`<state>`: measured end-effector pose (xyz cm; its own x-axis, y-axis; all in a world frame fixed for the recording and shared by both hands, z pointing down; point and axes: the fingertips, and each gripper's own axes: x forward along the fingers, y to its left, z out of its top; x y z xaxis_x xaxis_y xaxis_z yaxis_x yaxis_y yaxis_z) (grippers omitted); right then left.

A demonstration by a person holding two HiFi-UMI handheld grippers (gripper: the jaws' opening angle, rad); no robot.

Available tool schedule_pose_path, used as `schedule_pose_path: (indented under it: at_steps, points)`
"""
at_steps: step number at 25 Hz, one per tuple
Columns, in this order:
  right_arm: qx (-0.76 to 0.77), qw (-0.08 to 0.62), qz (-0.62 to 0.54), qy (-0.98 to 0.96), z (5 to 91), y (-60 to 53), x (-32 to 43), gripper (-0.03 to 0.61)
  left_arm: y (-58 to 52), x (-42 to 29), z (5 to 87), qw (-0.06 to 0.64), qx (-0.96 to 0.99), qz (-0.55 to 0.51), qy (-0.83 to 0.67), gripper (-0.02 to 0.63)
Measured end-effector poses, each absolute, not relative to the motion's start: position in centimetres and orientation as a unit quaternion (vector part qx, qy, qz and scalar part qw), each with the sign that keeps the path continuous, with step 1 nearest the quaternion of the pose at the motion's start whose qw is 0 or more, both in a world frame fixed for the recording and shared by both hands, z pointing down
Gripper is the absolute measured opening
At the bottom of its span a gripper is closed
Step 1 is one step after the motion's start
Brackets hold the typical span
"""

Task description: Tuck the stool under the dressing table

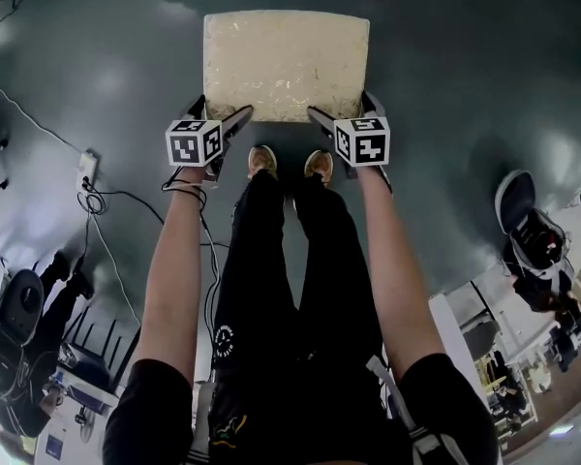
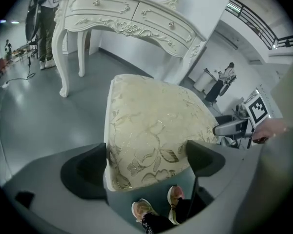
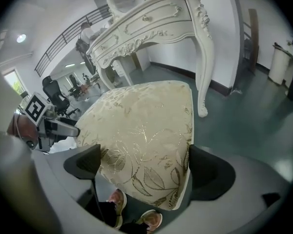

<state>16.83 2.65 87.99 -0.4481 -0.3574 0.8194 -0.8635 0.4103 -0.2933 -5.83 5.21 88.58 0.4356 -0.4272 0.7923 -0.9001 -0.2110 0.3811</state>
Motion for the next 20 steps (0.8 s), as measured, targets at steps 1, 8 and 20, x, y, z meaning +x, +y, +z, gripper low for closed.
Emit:
schedule_pose_path:
  at_steps: [1, 8, 20]
  points:
    - [0.399, 0.344, 0.369, -0.765, 88.0, 2.7, 16.9, 0.581, 5.3, -5.8, 88.6, 0.432, 0.728, 0.274, -0.457, 0.508]
    - [0.402, 0.357, 0.371, -0.757, 88.0, 3.0, 17.4, 0.581, 5.6, -5.1, 88.4, 0.439, 0.723, 0.286, -0.450, 0.508]
    - [0.402, 0.355, 0.373, -0.757, 88.0, 3.2, 8.9, 0.578, 5.7, -13.5, 88.2, 0.441, 0.721, 0.292, -0.447, 0.508]
